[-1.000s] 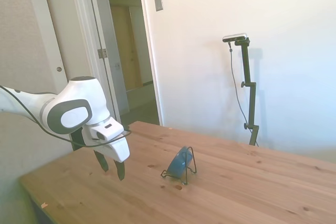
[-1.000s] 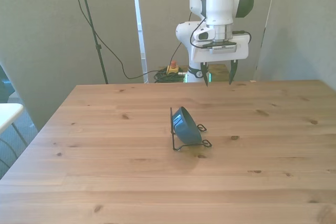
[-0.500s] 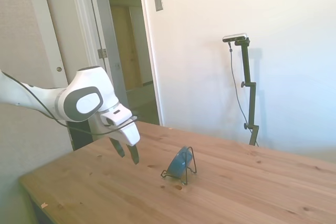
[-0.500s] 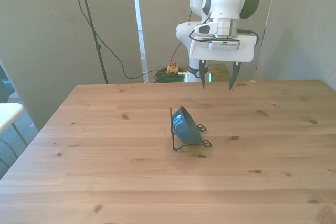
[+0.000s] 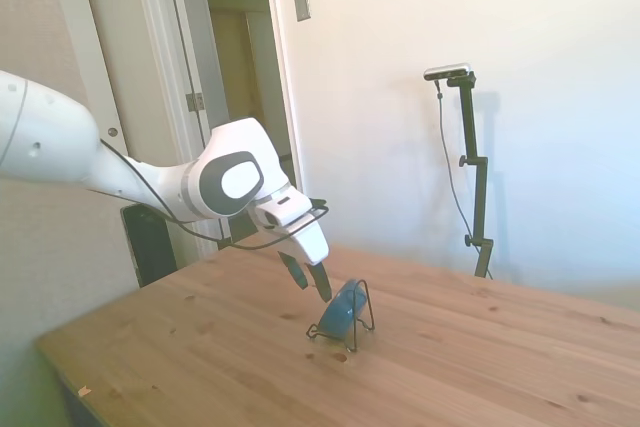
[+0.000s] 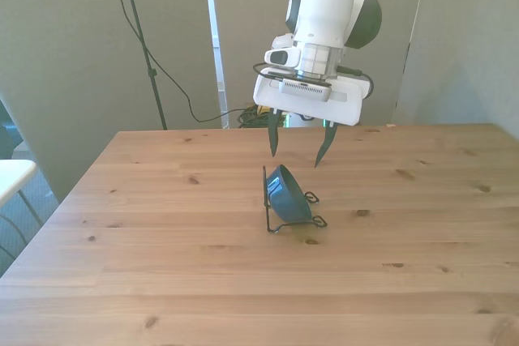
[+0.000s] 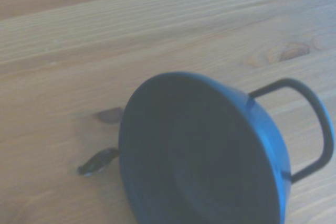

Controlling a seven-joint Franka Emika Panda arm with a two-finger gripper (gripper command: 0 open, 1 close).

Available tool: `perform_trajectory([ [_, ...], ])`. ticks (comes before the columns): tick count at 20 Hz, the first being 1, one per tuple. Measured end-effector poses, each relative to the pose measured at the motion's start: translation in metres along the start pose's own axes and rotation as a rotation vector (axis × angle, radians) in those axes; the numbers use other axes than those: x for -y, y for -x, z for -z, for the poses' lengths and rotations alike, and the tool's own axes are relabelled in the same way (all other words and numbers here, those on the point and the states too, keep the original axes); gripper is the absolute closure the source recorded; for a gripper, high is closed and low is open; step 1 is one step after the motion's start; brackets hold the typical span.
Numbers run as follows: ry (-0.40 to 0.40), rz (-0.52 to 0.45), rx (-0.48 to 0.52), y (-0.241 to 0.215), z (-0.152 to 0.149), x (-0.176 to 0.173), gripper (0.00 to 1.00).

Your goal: Unload the bowl

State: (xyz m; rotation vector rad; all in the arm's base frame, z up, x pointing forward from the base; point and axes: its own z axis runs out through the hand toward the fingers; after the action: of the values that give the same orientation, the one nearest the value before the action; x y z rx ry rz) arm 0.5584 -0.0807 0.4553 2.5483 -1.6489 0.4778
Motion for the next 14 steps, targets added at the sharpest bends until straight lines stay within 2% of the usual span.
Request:
perform_trajectory([
  [6, 0.041, -0.005, -0.033, 0.011, -0.007, 0.023, 0.0],
  [14, 0.134, -0.046, -0.089, 0.005, -0.008, 0.011, 0.0],
])
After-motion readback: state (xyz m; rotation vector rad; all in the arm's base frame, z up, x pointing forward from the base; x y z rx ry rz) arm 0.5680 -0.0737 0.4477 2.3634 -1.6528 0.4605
